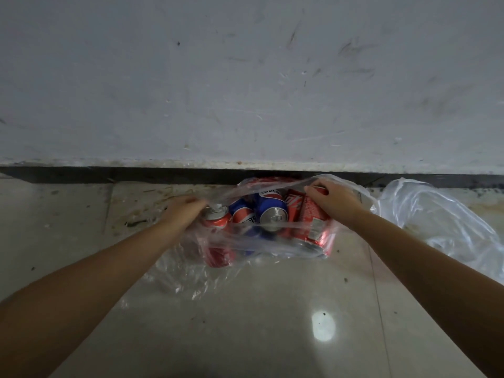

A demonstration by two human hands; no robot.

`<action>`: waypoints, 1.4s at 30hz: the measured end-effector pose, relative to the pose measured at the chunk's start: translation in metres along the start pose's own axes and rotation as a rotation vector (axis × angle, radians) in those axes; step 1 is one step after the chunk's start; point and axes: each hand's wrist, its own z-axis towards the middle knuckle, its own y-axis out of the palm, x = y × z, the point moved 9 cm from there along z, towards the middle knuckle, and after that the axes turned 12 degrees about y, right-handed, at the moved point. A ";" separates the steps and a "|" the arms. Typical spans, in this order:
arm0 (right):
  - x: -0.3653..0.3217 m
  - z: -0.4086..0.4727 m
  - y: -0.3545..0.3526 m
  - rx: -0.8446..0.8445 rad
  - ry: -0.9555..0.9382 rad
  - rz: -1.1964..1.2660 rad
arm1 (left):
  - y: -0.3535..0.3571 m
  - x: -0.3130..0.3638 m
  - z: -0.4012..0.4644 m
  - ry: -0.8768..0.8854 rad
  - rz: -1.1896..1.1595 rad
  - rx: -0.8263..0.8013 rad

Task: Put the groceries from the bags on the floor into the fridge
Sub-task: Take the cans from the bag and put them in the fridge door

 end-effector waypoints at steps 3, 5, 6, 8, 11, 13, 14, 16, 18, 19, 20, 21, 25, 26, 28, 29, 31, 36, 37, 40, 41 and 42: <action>-0.002 0.001 0.000 -0.025 -0.018 0.019 | 0.005 0.013 0.005 -0.010 0.137 -0.043; -0.003 0.001 -0.002 -0.022 -0.018 0.024 | 0.001 0.008 0.004 -0.074 0.082 0.011; -0.004 0.001 -0.002 -0.022 -0.019 0.033 | -0.003 0.008 0.004 -0.060 0.081 0.041; -0.005 0.000 -0.002 -0.013 -0.033 0.032 | -0.006 0.018 0.006 0.053 0.186 0.058; -0.007 -0.001 -0.002 -0.018 -0.037 0.039 | -0.001 0.028 0.001 0.080 0.351 0.028; -0.007 -0.001 -0.002 -0.022 -0.036 0.025 | 0.008 0.042 0.000 0.159 0.529 -0.100; -0.008 -0.001 -0.002 -0.015 -0.038 0.010 | 0.016 0.052 -0.002 0.260 0.609 -0.197; -0.008 -0.002 -0.003 0.003 -0.037 -0.019 | 0.033 0.070 -0.011 0.465 0.700 -0.369; -0.008 -0.002 -0.003 0.013 -0.028 -0.044 | 0.042 0.080 -0.020 0.598 0.792 -0.413; -0.008 -0.002 -0.003 0.020 -0.017 -0.066 | 0.043 0.084 -0.021 0.634 0.805 -0.385; -0.011 -0.005 -0.005 0.036 -0.014 -0.099 | 0.041 0.084 -0.019 0.622 0.752 -0.336; -0.016 -0.008 -0.007 0.070 -0.030 -0.152 | 0.037 0.083 -0.014 0.560 0.648 -0.273; -0.067 -0.036 0.002 0.260 -0.330 -0.438 | 0.018 0.062 0.005 0.217 0.272 -0.090; -0.077 -0.042 0.010 0.256 -0.394 -0.475 | 0.018 0.061 0.003 0.211 0.279 -0.091; -0.092 -0.051 0.025 0.216 -0.484 -0.534 | 0.017 0.061 -0.003 0.309 0.404 -0.096; -0.098 -0.057 0.031 0.198 -0.535 -0.542 | 0.013 0.060 -0.009 0.379 0.494 -0.074; -0.114 -0.078 0.042 0.164 -0.639 -0.500 | 0.001 0.057 -0.021 0.491 0.670 -0.025; -0.137 -0.153 0.101 -0.096 -0.867 -0.500 | -0.010 0.054 -0.057 0.760 0.813 0.013; -0.136 -0.158 0.108 -0.140 -0.859 -0.481 | -0.013 0.048 -0.059 0.742 0.860 0.035; -0.129 -0.159 0.112 -0.221 -0.798 -0.362 | -0.029 0.004 -0.051 0.388 0.962 -0.046; -0.128 -0.162 0.113 -0.248 -0.798 -0.332 | -0.031 -0.018 -0.053 0.217 0.809 -0.134; -0.127 -0.166 0.114 -0.274 -0.816 -0.312 | -0.028 -0.039 -0.059 0.040 0.556 -0.213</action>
